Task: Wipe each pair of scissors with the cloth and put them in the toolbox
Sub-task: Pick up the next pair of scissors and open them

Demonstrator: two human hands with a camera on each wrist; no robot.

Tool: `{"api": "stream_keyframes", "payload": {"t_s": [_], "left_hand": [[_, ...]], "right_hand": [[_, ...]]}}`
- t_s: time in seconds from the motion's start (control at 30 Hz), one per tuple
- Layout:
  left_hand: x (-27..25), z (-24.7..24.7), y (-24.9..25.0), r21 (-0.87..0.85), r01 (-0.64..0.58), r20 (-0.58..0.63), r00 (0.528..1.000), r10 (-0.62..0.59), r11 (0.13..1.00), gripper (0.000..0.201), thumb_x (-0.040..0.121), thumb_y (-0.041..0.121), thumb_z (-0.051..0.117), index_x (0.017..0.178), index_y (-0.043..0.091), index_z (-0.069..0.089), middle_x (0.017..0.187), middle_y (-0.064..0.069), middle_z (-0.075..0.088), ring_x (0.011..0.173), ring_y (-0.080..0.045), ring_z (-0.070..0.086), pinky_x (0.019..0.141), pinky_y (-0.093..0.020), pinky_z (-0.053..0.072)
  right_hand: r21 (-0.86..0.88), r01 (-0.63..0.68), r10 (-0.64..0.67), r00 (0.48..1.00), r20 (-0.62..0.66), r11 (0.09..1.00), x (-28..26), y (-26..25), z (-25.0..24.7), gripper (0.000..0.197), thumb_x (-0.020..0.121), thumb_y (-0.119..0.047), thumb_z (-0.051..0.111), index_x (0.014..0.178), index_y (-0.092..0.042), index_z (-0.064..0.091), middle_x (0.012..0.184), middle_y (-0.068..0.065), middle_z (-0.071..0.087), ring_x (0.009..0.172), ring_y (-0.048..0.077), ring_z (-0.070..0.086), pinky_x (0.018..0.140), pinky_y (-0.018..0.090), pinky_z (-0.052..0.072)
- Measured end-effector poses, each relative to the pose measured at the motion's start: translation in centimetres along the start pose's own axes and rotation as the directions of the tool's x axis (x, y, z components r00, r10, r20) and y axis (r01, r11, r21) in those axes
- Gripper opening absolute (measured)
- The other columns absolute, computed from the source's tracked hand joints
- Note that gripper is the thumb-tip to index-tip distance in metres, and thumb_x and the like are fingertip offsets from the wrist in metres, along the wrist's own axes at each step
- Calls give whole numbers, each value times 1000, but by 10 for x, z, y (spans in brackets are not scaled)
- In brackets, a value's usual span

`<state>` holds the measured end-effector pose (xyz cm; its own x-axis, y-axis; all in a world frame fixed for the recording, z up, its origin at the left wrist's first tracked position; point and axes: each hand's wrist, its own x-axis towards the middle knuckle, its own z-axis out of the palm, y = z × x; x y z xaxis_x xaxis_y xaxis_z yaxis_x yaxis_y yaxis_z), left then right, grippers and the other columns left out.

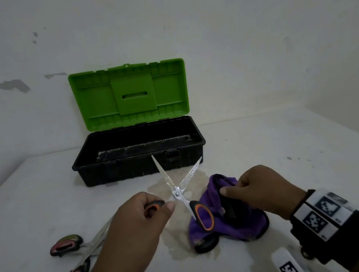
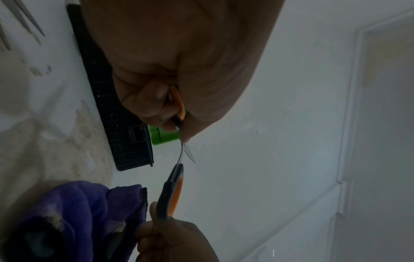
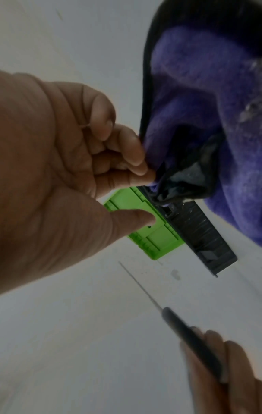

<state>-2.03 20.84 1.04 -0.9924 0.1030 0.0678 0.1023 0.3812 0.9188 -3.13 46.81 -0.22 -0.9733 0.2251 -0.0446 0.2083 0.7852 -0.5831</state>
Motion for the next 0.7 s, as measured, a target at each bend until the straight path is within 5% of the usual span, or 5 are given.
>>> {"api": "stream_keyframes", "payload": {"t_s": [0.17, 0.33, 0.43, 0.53, 0.7], "left_hand": [[0, 6, -1, 37, -2, 18, 1000, 2, 999, 16, 88, 36, 65, 82, 22, 65, 61, 2, 56, 54, -9, 46, 55, -27, 40], [0, 4, -10, 51, 8, -3, 1000, -7, 999, 16, 88, 37, 64, 81, 23, 64, 62, 3, 57, 54, -7, 47, 55, -25, 41], [0, 1, -12, 50, 9, -21, 1000, -8, 999, 15, 88, 37, 64, 81, 24, 65, 63, 3, 60, 55, -7, 49, 56, -25, 41], [1, -2, -9, 67, 8, -40, 999, -5, 998, 13, 89, 38, 64, 82, 26, 65, 66, 3, 62, 60, -8, 53, 57, -24, 42], [1, -7, -2, 65, 3, -59, 998, 1, 998, 12, 89, 36, 64, 83, 25, 65, 68, 3, 63, 60, -8, 53, 57, -23, 41]], "right_hand": [[-154, 41, -43, 999, -9, 987, 6, -10, 16, 37, 80, -41, 72, 66, -7, 75, 59, 9, 64, 60, 15, 58, 61, 27, 44], [-134, 71, -88, 988, -124, 988, 5, -15, 11, 26, 76, -23, 65, 56, -7, 65, 60, 9, 66, 61, 20, 64, 58, 27, 47], [-18, 116, -117, 965, -234, 993, -1, -17, -5, 15, 74, -21, 67, 60, -16, 67, 56, -3, 68, 55, 9, 63, 56, 21, 49], [189, 135, -88, 968, -236, 973, -6, -20, -15, 3, 72, -11, 66, 69, -12, 67, 57, 1, 71, 53, 16, 68, 60, 33, 59], [464, 71, -28, 995, -99, 883, -9, -23, -20, 22, 74, 8, 62, 75, -10, 75, 68, 13, 74, 61, 24, 65, 64, 41, 58]]}}
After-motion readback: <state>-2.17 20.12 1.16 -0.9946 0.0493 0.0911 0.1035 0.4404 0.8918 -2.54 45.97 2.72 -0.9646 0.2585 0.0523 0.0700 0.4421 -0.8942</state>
